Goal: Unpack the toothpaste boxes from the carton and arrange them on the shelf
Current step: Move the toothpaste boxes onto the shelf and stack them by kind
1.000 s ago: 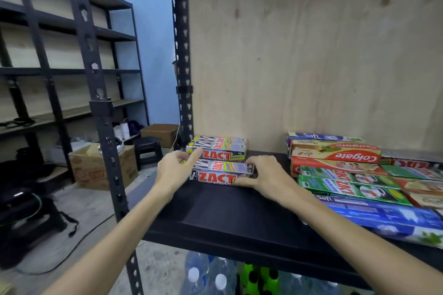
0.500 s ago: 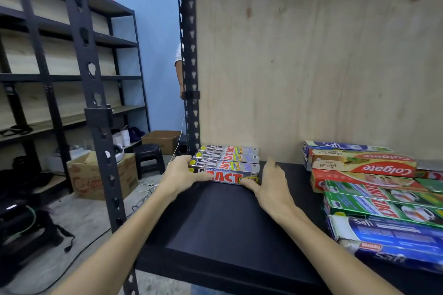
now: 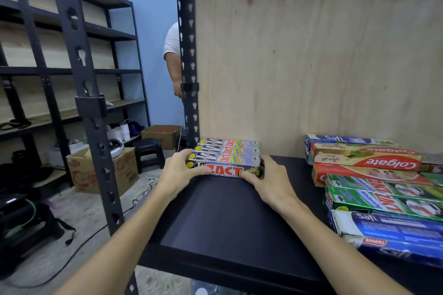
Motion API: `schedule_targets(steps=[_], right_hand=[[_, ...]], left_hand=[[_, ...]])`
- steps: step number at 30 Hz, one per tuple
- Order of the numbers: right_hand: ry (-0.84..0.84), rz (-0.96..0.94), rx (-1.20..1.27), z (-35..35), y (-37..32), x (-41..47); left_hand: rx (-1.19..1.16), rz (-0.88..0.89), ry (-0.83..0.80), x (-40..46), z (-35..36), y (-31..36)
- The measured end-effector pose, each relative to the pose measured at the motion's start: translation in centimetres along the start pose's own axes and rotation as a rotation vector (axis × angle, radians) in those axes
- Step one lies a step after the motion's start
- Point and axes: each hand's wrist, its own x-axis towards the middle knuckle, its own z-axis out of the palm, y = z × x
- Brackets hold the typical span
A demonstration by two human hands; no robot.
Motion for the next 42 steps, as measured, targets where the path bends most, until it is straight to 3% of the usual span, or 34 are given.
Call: schedule_targets(steps=[5, 10, 14, 17, 20, 30, 34, 42], right_hand=[[0.031, 0.002, -0.001, 0.0, -0.6, -0.8], [0.185, -0.103, -0.099, -1.3, -1.4, -3.3], [0.210, -0.220, -0.002, -2.4, -2.5, -6.2], [0.270, -0.234, 0.159, -4.2, -3.5, -8.6], [0.350, -0.250, 0.171, -7.4, -3.9, -9.8], [0.430, -0.122, -0.184, -23.8, 4.8, -11.0], [0.443, -0.002, -0.366, -29.6, 9.8, -10.7], [0.324, 0.209, -0.658, -37.5, 17.5, -7.8]], left_hand=[[0.068, -0.049, -0.045, -0.3, 0.1, 0.1], [0.338, 0.080, 0.139, -2.9, 0.4, 1.7], [0.217, 0.258, 0.200, -6.6, 1.2, 3.7], [0.028, 0.299, 0.184, -8.8, 1.9, 6.0], [0.000, 0.342, 0.175, -10.3, 3.4, 9.3], [-0.022, 0.420, 0.101, -11.5, 16.0, 21.9], [0.122, 0.435, 0.087, -10.9, 22.3, 26.0], [0.277, 0.477, -0.110, -8.7, 31.5, 30.4]])
